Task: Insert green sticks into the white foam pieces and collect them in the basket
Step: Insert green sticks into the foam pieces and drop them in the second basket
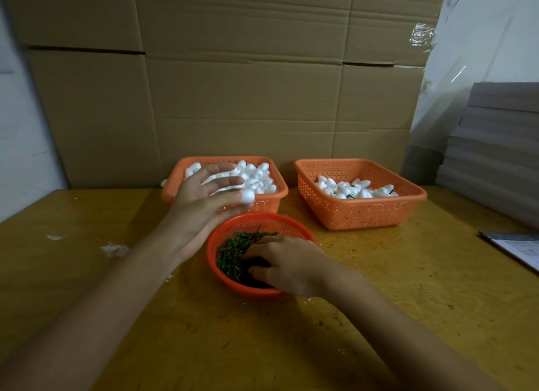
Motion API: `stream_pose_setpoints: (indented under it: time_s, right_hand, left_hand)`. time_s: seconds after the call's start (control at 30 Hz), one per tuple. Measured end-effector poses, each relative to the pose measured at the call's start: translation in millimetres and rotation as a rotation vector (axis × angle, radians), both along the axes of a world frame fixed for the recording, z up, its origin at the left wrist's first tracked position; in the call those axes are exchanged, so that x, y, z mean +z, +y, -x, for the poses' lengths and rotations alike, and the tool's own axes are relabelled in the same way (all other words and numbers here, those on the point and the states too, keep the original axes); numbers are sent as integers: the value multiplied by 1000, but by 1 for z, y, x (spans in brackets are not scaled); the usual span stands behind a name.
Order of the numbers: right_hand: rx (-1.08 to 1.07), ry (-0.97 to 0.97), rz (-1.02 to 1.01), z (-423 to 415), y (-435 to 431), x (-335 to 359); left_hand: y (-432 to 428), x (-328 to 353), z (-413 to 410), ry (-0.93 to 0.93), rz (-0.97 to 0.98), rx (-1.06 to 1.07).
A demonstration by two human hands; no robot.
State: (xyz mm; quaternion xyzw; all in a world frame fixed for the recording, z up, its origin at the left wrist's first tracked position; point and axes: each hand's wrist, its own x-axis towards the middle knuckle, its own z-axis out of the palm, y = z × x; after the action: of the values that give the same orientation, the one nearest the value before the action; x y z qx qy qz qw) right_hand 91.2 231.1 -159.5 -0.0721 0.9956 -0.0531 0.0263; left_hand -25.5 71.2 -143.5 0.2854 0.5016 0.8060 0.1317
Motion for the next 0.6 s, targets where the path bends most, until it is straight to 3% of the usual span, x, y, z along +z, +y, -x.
stream_pose_setpoints:
  time_s: [0.3, 0.6]
  right_hand:
    - [-5, 270, 197, -3, 7, -9]
    - [-1, 453, 278, -4, 4, -12]
  left_hand:
    - [-8, -23, -18, 232, 144, 20]
    - [-1, -25, -26, 209, 124, 73]
